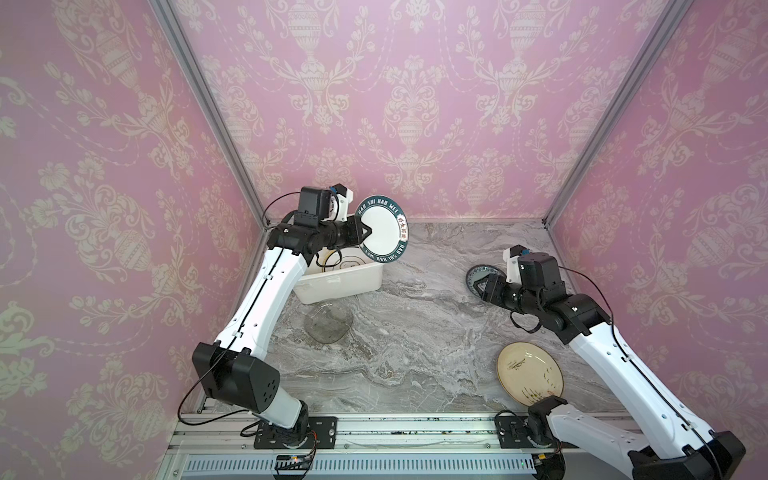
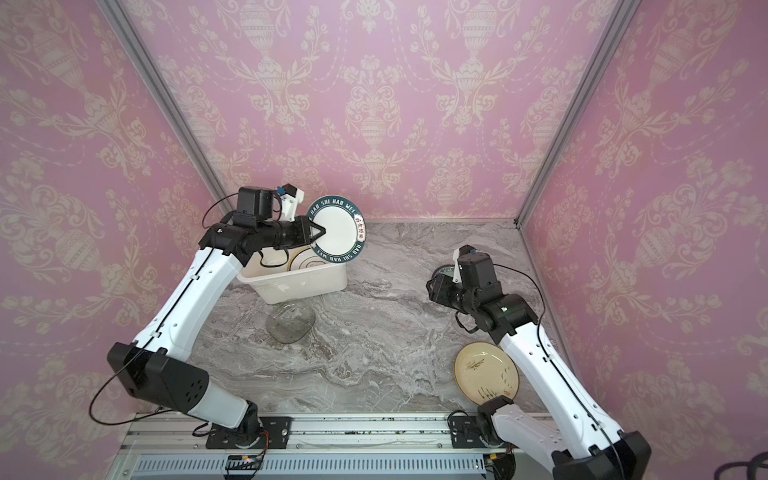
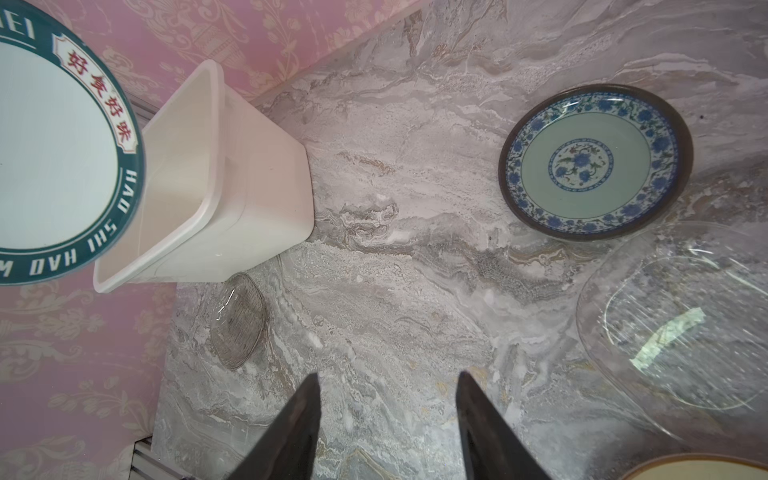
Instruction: Place the plates into the plastic bin on the countertop
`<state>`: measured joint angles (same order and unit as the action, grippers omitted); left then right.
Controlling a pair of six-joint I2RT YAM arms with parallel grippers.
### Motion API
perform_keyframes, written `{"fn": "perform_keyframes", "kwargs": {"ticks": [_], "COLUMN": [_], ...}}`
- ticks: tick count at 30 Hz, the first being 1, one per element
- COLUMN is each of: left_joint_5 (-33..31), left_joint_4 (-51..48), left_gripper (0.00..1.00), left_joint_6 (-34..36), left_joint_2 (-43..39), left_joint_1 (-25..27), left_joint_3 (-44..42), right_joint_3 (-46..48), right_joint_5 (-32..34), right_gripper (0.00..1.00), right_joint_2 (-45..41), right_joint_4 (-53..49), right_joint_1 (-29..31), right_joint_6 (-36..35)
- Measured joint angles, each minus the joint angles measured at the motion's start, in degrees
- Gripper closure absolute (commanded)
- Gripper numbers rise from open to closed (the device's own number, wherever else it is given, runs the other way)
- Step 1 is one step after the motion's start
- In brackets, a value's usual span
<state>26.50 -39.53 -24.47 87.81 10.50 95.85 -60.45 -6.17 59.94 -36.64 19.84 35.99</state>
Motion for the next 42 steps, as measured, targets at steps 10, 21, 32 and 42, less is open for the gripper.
{"fn": "perform_keyframes", "kwargs": {"ticks": [10,21,32,42], "left_joint_5": [-5.66,-2.4,4.74,10.84], "left_joint_4": [-0.22,-1.75,1.18,7.65], "left_gripper": [0.97,0.98,1.0,0.99], "left_joint_6": [-0.55,-1.44,-3.23,-8.11], "left_joint_2": [-0.46,9.86,17.88,21.51], "left_joint_1": [-11.43,-13.68,-13.84,-13.84], "left_joint_3": [-2.71,-2.69,-2.51,-3.85], "right_joint_3": [-4.02,-2.54,-2.4,-2.6], "right_joint_5": [-3.89,-5.01,-5.22,-6.03], "right_gripper": [0.48,0.48,0.48,0.48], "right_joint_2": [5.07,5.07,5.46,8.55], "right_joint_4": [-0.33,-0.13,-0.13,-0.22], "right_joint_1": [0.0,0.0,0.0,0.0], "right_joint_6": [-0.24,-0.2,-0.2,-0.2]}}
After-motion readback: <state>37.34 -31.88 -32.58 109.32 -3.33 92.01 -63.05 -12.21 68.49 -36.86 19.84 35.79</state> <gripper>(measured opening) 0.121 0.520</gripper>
